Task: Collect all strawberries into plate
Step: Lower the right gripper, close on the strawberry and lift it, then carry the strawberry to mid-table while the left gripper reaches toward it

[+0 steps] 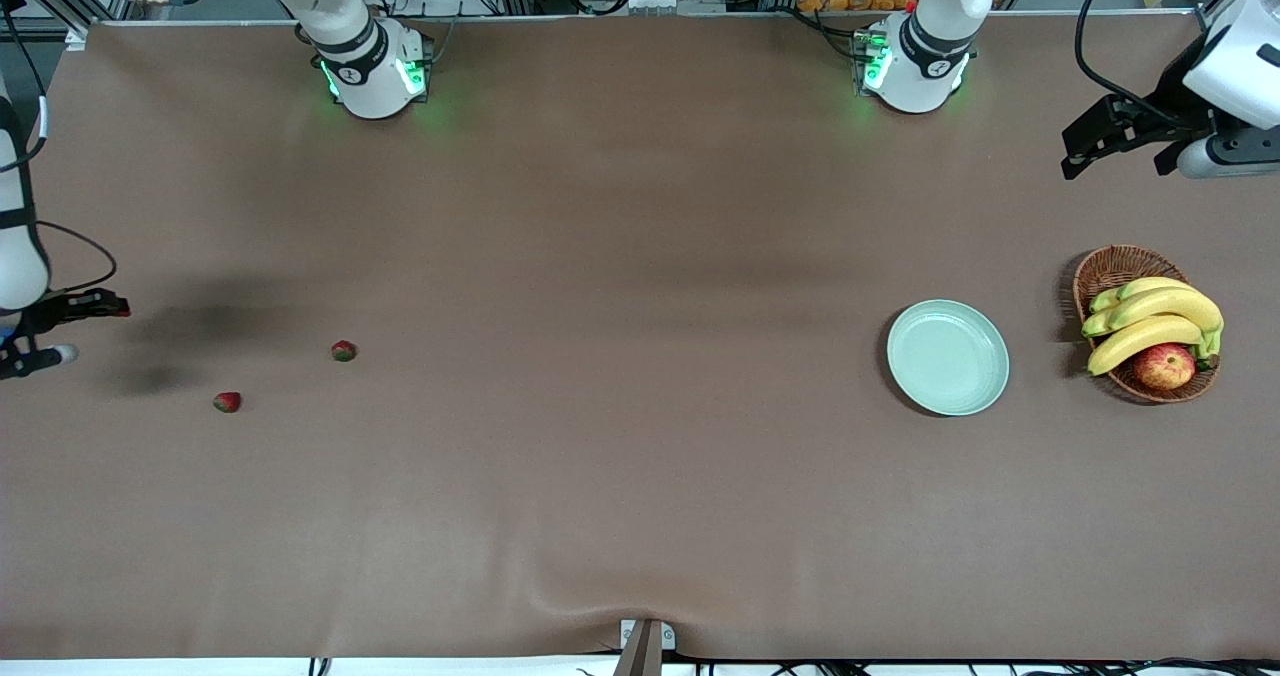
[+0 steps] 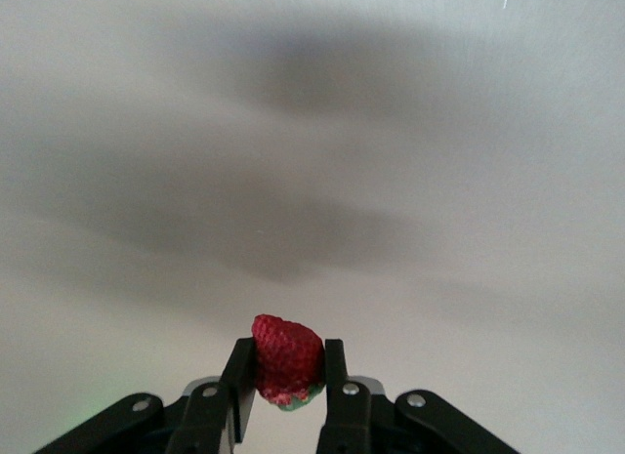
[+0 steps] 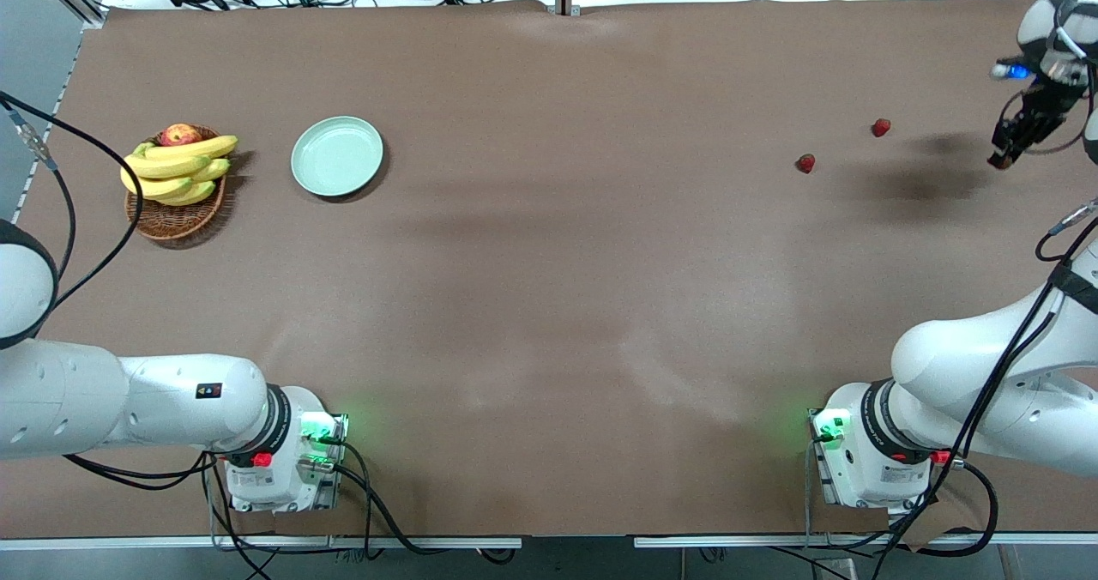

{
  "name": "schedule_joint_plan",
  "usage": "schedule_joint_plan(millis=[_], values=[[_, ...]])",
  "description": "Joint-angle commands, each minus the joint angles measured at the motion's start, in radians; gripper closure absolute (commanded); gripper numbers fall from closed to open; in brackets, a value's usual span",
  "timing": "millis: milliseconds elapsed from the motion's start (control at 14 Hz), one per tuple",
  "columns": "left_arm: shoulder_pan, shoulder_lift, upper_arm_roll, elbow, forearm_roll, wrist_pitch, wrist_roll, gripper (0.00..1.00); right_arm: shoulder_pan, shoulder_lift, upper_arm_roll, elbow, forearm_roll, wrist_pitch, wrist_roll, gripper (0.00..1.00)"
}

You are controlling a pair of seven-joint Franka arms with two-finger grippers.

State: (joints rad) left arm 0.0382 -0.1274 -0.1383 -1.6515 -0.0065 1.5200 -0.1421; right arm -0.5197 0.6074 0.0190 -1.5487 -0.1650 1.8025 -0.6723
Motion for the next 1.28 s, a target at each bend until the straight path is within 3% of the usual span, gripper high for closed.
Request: schedule_joint_plan(millis=[0,428,784,927,1212], values=[[0.006,-0.001,-0.003,-0.002,0.008,-0.001,-0.011,0.00,0.064,-0.049,0.012,0.067,0.062,-0.136,0.127,1.00],[0.032,-0.014,0.000,-0.051,0.008,0.002,-0.010,0.00,0.271,-0.130,0.013,0.087,0.220,-0.206,0.538,1.00],[0.032,-0.012,-0.004,-0.119,0.008,0.077,-0.011,0.00,0.466,-0.129,0.012,0.134,0.356,-0.190,0.938,1.00],[0.025,-0.009,-0.010,-0.134,0.008,0.104,-0.022,0.00,0.542,-0.124,0.010,0.139,0.396,-0.140,1.095,1.00],[0.025,0.009,-0.095,-0.136,0.008,0.117,-0.108,0.00,0.697,-0.097,0.010,0.139,0.485,0.012,1.423,1.00]])
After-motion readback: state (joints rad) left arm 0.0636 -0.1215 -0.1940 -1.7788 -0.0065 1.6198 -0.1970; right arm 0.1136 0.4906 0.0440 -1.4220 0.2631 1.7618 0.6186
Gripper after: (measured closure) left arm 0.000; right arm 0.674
